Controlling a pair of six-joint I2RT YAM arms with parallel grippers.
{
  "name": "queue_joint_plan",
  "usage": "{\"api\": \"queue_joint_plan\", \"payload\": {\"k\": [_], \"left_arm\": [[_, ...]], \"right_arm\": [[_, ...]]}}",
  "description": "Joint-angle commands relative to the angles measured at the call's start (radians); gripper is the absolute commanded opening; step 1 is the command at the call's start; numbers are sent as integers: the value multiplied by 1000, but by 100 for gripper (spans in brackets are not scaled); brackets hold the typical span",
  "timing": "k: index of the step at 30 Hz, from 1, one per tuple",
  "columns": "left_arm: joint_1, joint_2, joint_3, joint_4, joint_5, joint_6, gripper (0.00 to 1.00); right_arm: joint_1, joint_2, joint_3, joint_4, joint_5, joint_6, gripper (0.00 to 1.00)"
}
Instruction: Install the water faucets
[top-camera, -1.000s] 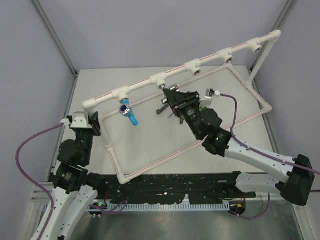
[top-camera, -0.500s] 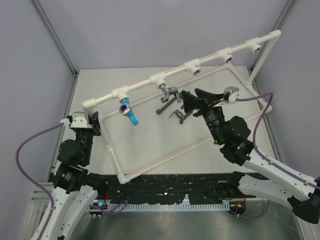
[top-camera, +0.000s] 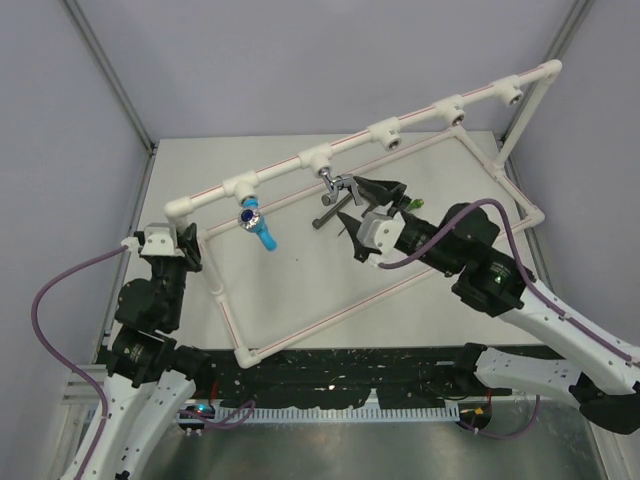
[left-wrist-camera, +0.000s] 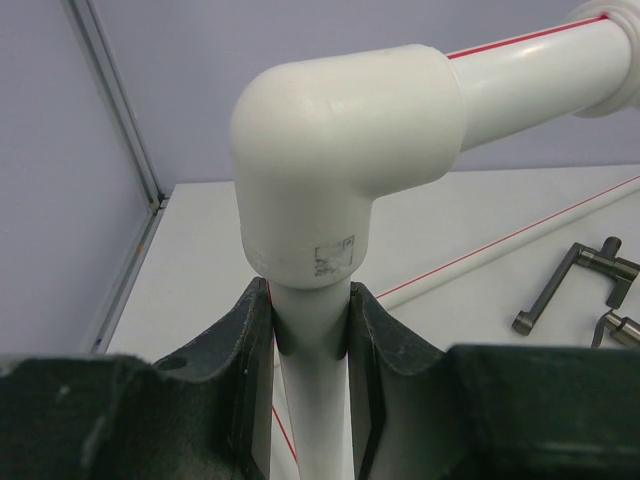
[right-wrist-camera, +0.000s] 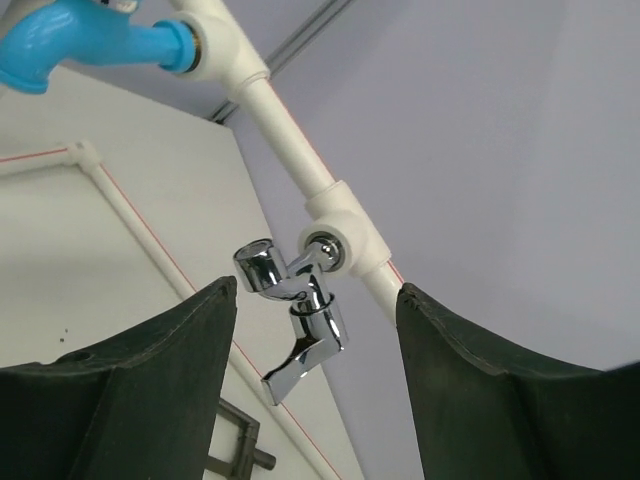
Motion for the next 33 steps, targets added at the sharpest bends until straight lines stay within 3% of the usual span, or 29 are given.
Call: {"api": "queue_joint_plan", "payload": {"k": [1, 4, 9, 19, 24, 27, 30, 33], "left_arm": [[-5, 12, -14, -53, 20, 31, 0], [-5, 12, -13, -52, 20, 31, 0], [-3, 7, -14, -52, 20, 30, 0], [-5, 6, -13, -52, 29, 28, 0], [-5, 3, -14, -50, 21, 28, 0], [-5, 0, -14, -50, 21, 28, 0], [-5, 0, -16, -49, 26, 27, 0], [-5, 0, -14, -49, 26, 25, 0]], "right_arm": [[37, 56, 70, -151, -30, -195, 69], [56, 88, 49, -133, 50, -232, 68], [59, 114, -71, 197, 200, -310, 66], [56, 257, -120, 436, 370, -309, 58], [56, 288, -93, 462, 368, -3, 43], [56, 283, -82, 494, 366, 185, 21], [56, 268, -77, 545, 393, 511, 5], [56, 256, -93, 594, 427, 923, 5]]}}
